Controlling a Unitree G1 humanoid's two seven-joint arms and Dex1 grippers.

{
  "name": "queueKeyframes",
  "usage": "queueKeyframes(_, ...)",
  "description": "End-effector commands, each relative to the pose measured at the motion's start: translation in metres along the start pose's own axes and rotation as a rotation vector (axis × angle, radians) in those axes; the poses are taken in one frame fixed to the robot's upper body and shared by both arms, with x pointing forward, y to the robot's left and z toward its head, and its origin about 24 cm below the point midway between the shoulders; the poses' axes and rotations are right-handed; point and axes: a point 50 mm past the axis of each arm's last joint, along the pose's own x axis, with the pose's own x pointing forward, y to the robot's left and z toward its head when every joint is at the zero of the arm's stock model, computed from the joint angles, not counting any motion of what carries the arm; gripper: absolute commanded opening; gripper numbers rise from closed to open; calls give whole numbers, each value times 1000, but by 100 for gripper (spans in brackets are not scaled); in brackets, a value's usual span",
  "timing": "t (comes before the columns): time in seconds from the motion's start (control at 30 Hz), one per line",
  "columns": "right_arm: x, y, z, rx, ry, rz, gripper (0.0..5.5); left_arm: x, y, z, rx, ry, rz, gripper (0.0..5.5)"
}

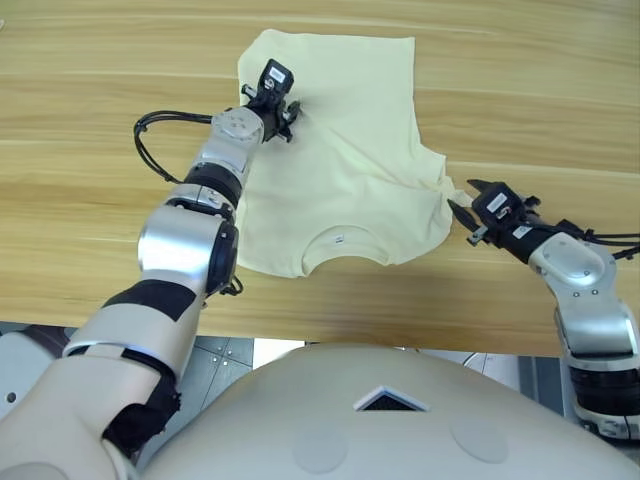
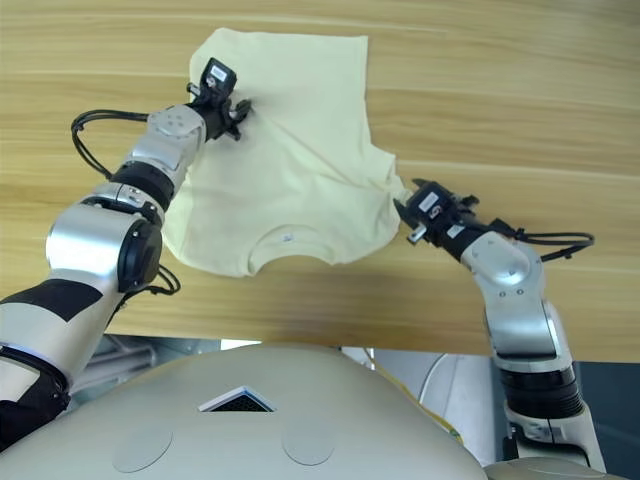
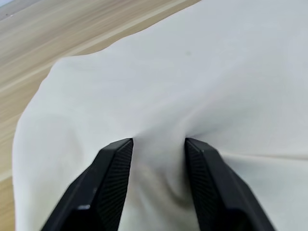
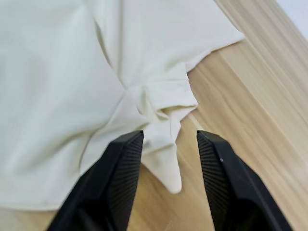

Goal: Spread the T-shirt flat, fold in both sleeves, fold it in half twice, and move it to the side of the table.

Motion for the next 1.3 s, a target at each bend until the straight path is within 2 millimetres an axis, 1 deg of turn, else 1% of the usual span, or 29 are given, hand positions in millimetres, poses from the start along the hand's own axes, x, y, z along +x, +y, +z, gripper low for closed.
queueKeyframes(0.03,3,-2,-4,29,11,-22,204,-7,11,-32,-81,126,80,200)
queueKeyframes(0.13,6,-5,0,46,-10,-45,204,-8,14,-32,-141,114,101,200)
queueKeyframes(0.27,22,-7,9,76,-58,-66,204,-7,12,-31,-157,107,89,200)
queueKeyframes(0.37,36,1,9,85,-64,-61,204,-6,7,-31,-149,107,69,200)
queueKeyframes(0.47,41,3,24,74,-126,-44,204,-6,4,-34,-127,117,45,200)
queueKeyframes(0.53,48,4,31,65,-148,-42,204,-6,2,-36,-126,119,32,200)
queueKeyframes(0.57,51,5,32,63,-150,-45,204,-6,1,-35,-124,117,24,200)
queueKeyframes(0.67,61,17,30,83,-147,-29,204,-4,-2,-33,-109,115,9,200)
queueKeyframes(0.73,56,22,22,98,-116,-21,204,-4,0,-30,-98,111,17,200)
queueKeyframes(0.8,42,24,10,118,-76,-17,204,-5,8,-24,-104,102,51,200)
queueKeyframes(0.87,29,25,3,139,-51,-26,204,-6,15,-20,-118,93,80,200)
queueKeyframes(0.9,24,24,3,152,-47,-37,204,-6,16,-18,-128,87,88,200)
queueKeyframes(1.0,18,24,2,180,-46,-51,204,-6,18,-16,-150,76,99,200)
queueKeyframes(1.1,10,24,-4,181,-22,-54,204,-7,20,-21,-143,91,110,200)
queueKeyframes(1.17,3,18,-6,182,-10,-79,204,-9,25,-24,-150,101,131,200)
queueKeyframes(1.23,2,11,-5,187,-18,-109,204,-10,29,-24,-169,97,145,200)
queueKeyframes(1.3,3,10,-5,202,-13,-122,204,-10,29,-21,-175,90,143,200)
